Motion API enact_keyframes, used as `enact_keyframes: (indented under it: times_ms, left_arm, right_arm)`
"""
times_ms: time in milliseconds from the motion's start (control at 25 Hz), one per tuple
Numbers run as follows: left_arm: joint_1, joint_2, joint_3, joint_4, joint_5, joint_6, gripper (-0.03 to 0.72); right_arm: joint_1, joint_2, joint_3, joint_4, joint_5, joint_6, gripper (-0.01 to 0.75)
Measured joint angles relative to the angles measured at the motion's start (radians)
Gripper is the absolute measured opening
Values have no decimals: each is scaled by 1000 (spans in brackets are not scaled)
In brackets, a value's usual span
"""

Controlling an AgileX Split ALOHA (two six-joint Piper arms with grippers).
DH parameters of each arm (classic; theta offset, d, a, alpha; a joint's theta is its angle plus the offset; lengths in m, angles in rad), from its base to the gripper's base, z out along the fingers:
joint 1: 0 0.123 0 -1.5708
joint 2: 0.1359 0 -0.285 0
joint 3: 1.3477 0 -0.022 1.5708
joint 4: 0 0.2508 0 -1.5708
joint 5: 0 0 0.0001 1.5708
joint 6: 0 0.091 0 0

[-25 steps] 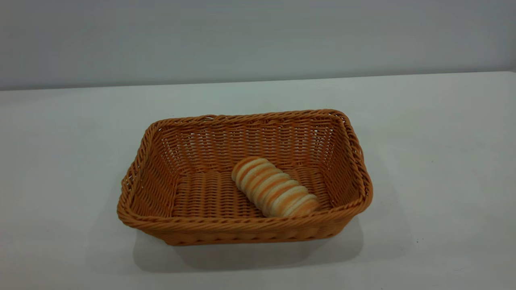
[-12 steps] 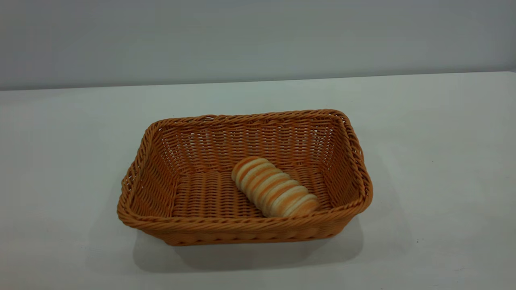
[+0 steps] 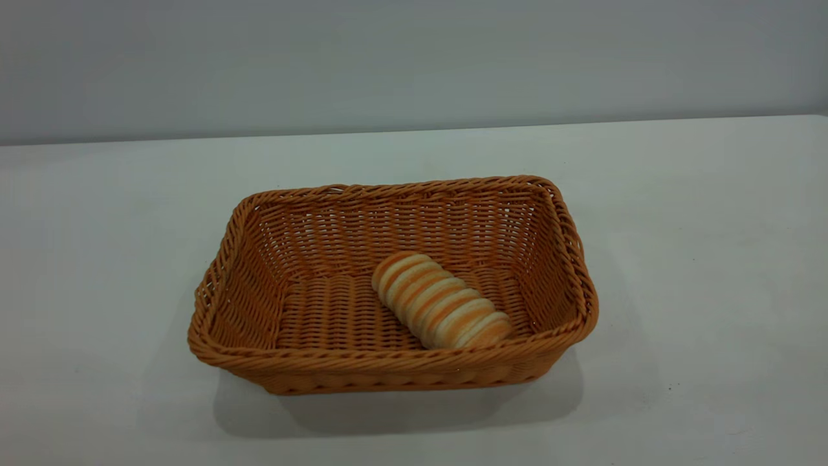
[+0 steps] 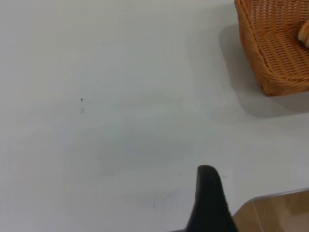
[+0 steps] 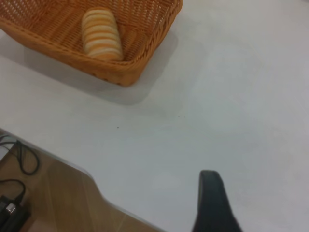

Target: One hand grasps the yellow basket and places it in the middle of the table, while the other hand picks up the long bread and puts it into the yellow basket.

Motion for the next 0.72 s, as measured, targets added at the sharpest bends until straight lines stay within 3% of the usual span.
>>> enact_keyframes:
  times_ms: [720]
  left_arm:
    - [0, 0, 0, -16, 0, 1, 563]
  right_arm:
    - [-12, 0, 0, 0, 0, 0, 518]
